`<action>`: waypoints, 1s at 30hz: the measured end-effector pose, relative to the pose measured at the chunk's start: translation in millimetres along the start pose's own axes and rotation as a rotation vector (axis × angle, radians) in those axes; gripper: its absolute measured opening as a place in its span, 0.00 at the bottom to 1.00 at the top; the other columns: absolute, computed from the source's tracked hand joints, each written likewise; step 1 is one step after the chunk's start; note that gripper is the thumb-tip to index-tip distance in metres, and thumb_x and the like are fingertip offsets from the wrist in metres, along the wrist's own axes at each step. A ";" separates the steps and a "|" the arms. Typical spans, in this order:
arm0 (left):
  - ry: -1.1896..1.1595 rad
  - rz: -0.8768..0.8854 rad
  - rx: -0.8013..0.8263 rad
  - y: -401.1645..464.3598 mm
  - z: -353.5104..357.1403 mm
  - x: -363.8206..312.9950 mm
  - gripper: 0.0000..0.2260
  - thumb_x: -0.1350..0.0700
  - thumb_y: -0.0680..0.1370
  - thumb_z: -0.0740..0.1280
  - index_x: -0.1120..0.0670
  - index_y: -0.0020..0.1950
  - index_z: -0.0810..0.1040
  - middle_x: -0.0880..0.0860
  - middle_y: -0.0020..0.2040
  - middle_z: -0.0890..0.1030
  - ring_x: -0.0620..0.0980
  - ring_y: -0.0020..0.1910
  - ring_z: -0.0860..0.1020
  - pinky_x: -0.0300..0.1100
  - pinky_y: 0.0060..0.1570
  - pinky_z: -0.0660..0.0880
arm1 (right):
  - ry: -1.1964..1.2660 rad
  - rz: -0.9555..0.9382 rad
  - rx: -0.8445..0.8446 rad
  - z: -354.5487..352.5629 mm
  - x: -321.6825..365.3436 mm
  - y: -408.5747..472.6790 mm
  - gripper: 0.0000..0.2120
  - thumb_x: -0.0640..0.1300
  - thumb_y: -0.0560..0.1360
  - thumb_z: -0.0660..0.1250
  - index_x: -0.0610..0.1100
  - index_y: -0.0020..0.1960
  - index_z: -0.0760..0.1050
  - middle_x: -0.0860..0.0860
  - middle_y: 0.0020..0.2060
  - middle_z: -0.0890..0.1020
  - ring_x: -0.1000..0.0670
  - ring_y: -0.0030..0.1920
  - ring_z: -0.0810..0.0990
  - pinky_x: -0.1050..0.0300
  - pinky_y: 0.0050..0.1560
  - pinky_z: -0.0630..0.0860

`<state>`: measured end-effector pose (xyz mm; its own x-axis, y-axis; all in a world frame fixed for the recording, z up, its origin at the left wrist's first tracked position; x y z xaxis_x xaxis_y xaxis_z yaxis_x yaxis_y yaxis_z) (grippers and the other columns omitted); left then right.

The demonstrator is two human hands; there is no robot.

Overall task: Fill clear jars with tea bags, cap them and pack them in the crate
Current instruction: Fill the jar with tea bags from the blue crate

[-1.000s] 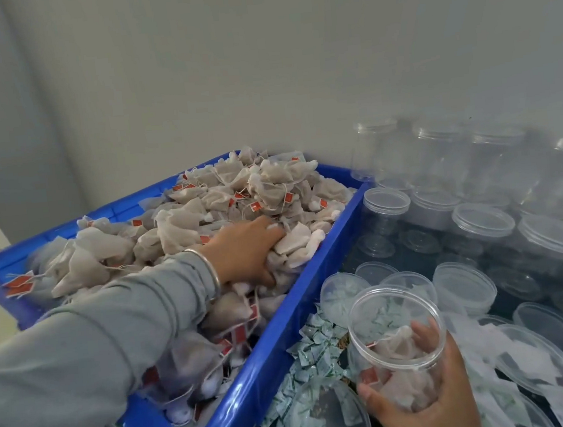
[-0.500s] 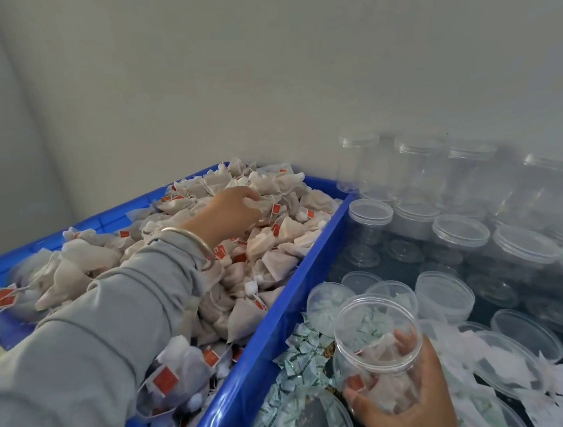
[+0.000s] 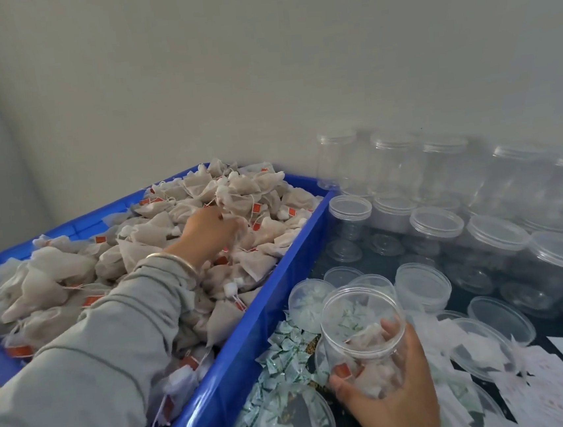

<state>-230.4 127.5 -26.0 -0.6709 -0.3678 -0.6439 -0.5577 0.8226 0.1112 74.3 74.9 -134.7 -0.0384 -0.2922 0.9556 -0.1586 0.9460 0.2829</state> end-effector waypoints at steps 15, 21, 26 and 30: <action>-0.470 0.552 0.741 -112.0 26.3 -108.6 0.07 0.63 0.77 0.66 0.51 0.48 0.80 0.49 0.44 0.81 0.47 0.43 0.79 0.44 0.43 0.77 | -0.015 0.054 -0.046 0.2 3.4 -0.2 0.43 0.32 0.55 0.81 0.47 0.65 0.68 0.51 0.58 0.78 0.49 0.58 0.78 0.44 0.59 0.75; -0.451 0.533 0.747 -121.4 33.8 -109.0 0.15 0.56 0.76 0.70 0.39 0.58 0.75 0.39 0.56 0.79 0.38 0.53 0.79 0.37 0.53 0.76 | -0.002 -0.001 0.009 5.1 3.4 -1.0 0.51 0.47 0.50 0.81 0.54 0.70 0.64 0.56 0.62 0.75 0.55 0.60 0.76 0.52 0.59 0.76; -0.483 0.508 0.554 -112.1 33.2 -106.2 0.10 0.57 0.75 0.70 0.41 0.50 0.78 0.39 0.44 0.83 0.40 0.48 0.81 0.41 0.57 0.76 | 0.103 -0.013 0.009 5.5 1.0 1.3 0.49 0.47 0.47 0.79 0.56 0.66 0.67 0.62 0.57 0.78 0.61 0.56 0.78 0.69 0.45 0.77; -0.490 0.494 0.444 -106.3 35.3 -103.7 0.09 0.57 0.76 0.68 0.41 0.46 0.79 0.39 0.42 0.83 0.36 0.39 0.79 0.36 0.51 0.77 | 0.104 -0.073 -0.045 0.2 7.7 -0.3 0.48 0.49 0.47 0.79 0.64 0.65 0.66 0.63 0.59 0.76 0.61 0.58 0.77 0.66 0.48 0.78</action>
<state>-84.2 93.5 2.2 -0.4420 0.2275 -0.8677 0.0599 0.9726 0.2245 73.8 72.3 -127.4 0.0748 -0.3468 0.9350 -0.1123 0.9287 0.3534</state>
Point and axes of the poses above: each hand's wrist, its own y-axis towards the middle knuckle, its own z-axis out of the palm, x = y × z, the point moved 3 cm from there along y, towards the middle knuckle
